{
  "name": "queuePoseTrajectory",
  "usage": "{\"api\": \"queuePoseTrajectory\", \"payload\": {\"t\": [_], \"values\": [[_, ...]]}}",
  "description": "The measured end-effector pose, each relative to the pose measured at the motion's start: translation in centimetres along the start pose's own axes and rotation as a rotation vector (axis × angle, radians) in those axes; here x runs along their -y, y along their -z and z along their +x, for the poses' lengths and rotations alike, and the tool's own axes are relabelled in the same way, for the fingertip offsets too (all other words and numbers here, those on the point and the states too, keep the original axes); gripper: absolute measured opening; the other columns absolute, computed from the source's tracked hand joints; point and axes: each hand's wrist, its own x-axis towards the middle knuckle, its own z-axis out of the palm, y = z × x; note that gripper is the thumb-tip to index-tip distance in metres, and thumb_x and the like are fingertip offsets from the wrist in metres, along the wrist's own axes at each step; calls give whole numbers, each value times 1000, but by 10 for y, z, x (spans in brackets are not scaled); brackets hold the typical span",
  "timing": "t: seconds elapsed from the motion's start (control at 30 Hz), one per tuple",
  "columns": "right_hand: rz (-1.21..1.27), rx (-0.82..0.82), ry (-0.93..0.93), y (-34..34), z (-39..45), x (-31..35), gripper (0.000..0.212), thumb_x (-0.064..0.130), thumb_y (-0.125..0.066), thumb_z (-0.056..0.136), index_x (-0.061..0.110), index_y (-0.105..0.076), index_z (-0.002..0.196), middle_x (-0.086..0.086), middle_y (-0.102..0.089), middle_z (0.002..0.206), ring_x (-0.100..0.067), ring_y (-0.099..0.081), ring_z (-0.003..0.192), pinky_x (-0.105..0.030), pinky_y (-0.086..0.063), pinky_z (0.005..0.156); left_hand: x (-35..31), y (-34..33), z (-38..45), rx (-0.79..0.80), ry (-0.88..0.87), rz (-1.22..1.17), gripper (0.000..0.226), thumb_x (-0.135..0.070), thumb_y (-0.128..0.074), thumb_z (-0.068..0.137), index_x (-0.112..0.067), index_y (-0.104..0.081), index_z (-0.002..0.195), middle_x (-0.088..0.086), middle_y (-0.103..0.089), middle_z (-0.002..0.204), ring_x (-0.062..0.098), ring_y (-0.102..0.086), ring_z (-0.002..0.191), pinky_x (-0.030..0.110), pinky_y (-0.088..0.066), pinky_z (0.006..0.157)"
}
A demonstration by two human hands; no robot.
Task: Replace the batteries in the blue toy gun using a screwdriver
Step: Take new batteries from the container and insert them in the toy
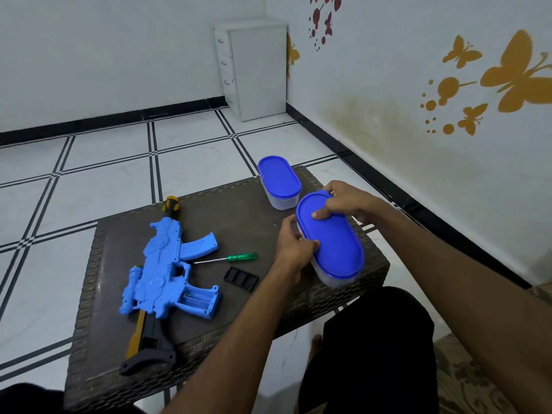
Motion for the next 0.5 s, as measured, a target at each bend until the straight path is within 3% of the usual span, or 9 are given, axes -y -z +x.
{"api": "queuePoseTrajectory", "payload": {"t": [0.07, 0.13, 0.2, 0.27, 0.33, 0.4, 0.5], "values": [[185, 22, 9, 2, -3, -2, 34, 28, -79, 77, 10, -53, 89, -13, -58, 89, -27, -60, 81, -46, -54, 74, -5, 4, -1, -6, 12, -29, 61, 11, -62, 81, -21, -38, 127, 12, -59, 104, 29, -66, 95, 49, -58, 78], [306, 46, 30, 2, -9, -1, 39, 48, -67, 87, 12, -52, 86, -6, -59, 79, -17, -61, 72, -29, -49, 62, -9, 11, -3, -30, 7, -44, 60, 13, -61, 81, -17, -36, 127, 11, -60, 104, 28, -66, 93, 47, -58, 77], [422, 61, 6, 1, -11, -4, 52, 61, -50, 91, 10, -56, 99, -8, -68, 94, -16, -68, 86, -25, -54, 74, -11, 22, -6, -81, -6, -48, 61, 14, -61, 80, -16, -37, 129, 13, -63, 106, 28, -66, 95, 47, -59, 76], [488, -24, -3, 0, -13, -12, 57, 63, -47, 91, 10, -58, 109, -14, -66, 112, -21, -66, 102, -35, -55, 91, -12, 37, -8, -154, -20, -69, 63, 12, -63, 81, -15, -38, 131, 15, -64, 106, 29, -67, 95, 46, -59, 74], [346, -221, 5, -2, -14, -22, 41, 53, -56, 92, 14, -60, 106, -12, -67, 111, -20, -66, 96, -40, -57, 88, -13, 52, -9, -217, -21, -103, 64, 8, -67, 82, -16, -38, 134, 14, -66, 103, 28, -68, 93, 48, -59, 77], [55, -288, -75, -5, -19, -28, 37, 43, -66, 86, 18, -57, 111, -7, -65, 113, -23, -64, 94, -40, -58, 78, -15, 64, -13, -269, -32, -110, 65, 4, -70, 82, -17, -39, 135, 13, -67, 102, 25, -69, 86, 42, -60, 68], [-243, -7, -164, -18, -30, -31, 58, 34, -72, 81, 16, -46, 130, -7, -57, 116, -23, -63, 92, -31, -55, 64, -18, 67, -18, -325, -81, -38, 62, 1, -71, 81, -17, -44, 134, 11, -66, 109, 22, -68, 86, 29, -55, 53]]}}
